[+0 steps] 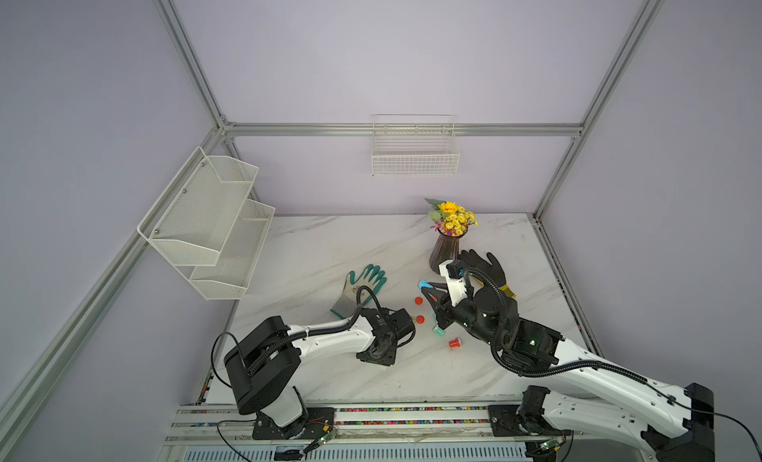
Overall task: Close the stamp cap
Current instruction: Pick up the cover from the center of the board.
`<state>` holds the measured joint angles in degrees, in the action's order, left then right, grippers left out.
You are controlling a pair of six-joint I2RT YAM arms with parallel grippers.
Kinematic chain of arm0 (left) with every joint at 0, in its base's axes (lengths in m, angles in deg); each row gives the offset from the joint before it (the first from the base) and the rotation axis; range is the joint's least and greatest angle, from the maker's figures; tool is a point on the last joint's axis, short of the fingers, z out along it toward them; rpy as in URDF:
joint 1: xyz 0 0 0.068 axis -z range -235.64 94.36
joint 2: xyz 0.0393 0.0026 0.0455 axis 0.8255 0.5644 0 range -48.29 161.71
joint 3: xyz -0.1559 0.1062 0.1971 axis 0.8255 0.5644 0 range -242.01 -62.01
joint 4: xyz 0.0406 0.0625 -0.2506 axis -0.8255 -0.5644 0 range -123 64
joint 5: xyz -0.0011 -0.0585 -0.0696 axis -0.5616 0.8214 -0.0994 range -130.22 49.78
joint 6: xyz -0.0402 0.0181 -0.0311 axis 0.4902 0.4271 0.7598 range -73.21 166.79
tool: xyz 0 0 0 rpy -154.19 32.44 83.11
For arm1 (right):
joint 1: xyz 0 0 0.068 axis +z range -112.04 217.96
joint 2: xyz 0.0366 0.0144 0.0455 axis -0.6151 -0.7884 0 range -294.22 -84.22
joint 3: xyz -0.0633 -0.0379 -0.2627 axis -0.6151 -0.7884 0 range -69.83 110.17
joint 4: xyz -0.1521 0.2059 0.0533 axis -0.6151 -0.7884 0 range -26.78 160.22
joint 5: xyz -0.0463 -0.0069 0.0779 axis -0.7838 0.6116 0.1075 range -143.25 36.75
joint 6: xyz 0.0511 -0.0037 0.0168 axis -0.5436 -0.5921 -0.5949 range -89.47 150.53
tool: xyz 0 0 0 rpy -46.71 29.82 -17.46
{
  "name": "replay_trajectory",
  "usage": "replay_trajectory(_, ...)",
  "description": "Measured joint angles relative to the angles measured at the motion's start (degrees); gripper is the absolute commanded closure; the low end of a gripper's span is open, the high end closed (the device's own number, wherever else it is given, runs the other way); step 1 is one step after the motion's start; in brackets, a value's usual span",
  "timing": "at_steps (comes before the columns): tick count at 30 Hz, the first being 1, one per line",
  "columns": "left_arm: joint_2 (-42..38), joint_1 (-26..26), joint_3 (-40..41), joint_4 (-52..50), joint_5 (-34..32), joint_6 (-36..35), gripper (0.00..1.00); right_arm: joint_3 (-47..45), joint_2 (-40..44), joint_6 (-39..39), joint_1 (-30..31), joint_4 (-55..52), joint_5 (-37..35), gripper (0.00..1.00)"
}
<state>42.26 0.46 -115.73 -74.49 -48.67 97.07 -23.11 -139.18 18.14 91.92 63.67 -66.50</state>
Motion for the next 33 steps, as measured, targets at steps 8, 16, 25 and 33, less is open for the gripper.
replay_trajectory(8, 0.1, -1.1, 0.0, 0.5, -0.3, -1.4, 0.59, 0.0, 0.0, 0.0, 0.0, -0.6, 0.0, 1.00)
replay_trajectory(16, 0.9, -1.1, 0.2, 2.1, 0.6, -1.6, 0.60, 0.0, -0.1, 0.0, 0.0, -0.7, 0.1, 1.00)
replay_trajectory(25, 1.4, -1.1, 0.2, 2.5, 0.6, -1.6, 0.59, 0.0, -0.2, 0.0, 0.0, -0.8, 0.1, 1.00)
replay_trajectory(33, 1.4, -1.1, 0.2, 1.9, -0.2, -1.6, 0.59, 0.0, -0.5, 0.0, 0.0, -0.8, 0.1, 1.00)
